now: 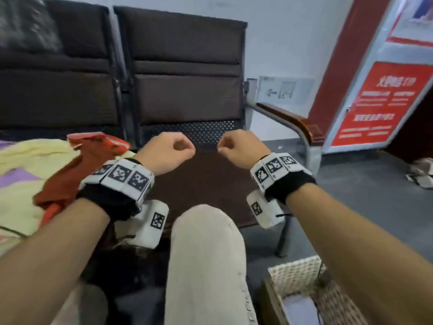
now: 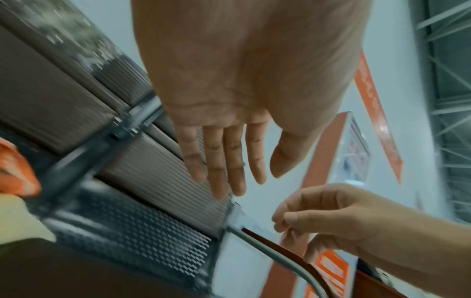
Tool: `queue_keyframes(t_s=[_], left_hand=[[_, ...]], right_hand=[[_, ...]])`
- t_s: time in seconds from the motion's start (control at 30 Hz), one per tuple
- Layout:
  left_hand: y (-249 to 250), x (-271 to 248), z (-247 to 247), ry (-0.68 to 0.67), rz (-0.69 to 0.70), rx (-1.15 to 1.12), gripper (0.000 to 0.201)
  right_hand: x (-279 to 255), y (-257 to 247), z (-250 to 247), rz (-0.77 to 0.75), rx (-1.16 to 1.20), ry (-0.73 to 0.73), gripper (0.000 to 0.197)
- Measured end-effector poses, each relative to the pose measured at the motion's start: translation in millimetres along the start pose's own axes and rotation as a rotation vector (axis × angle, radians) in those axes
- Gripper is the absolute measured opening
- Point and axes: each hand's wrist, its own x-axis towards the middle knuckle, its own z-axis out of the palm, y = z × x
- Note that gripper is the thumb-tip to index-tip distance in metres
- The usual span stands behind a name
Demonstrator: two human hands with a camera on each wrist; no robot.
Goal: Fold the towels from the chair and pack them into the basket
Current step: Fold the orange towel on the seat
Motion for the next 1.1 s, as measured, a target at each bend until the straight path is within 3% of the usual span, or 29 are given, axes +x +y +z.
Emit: queue_keyframes(t_s=[0.27,0.4,0.57,0.67,0.73,0.9,1.1], left_hand=[[-160,-48,-113,0.17,-0.3,0.072,0.01],[-227,-69,-140,0.11,-0.465,0.226,0.015],[-263,-72,-136,-0.04,-0.57,0.266,0.047],[-270,-62,-133,-0.078,-0.594,0.383,0.05],[-271,-57,-132,-0.073,-0.588,0.412,0.041],[-247,-45,-127,0.202,-0.417,0.194,0.002],[-182,-25,-108,0.415,-0.132,-0.19,0.011]], right_hand=[[111,-147,102,-0.311,-0.005,-0.286,0.015],[131,-187,171,-0.413,0.05,-0.428,0.016],[138,-208,235,-0.408,0.155,-0.528,0.051],[137,-211,253,-0.416,0.193,-0.484,0.028],[135,-209,253,-0.421,0.239,-0.464,0.008],[131,-192,230,-0.392,0.394,-0.39,0.024],[117,-157,164,-0.189,0.81,-0.197,0.026]])
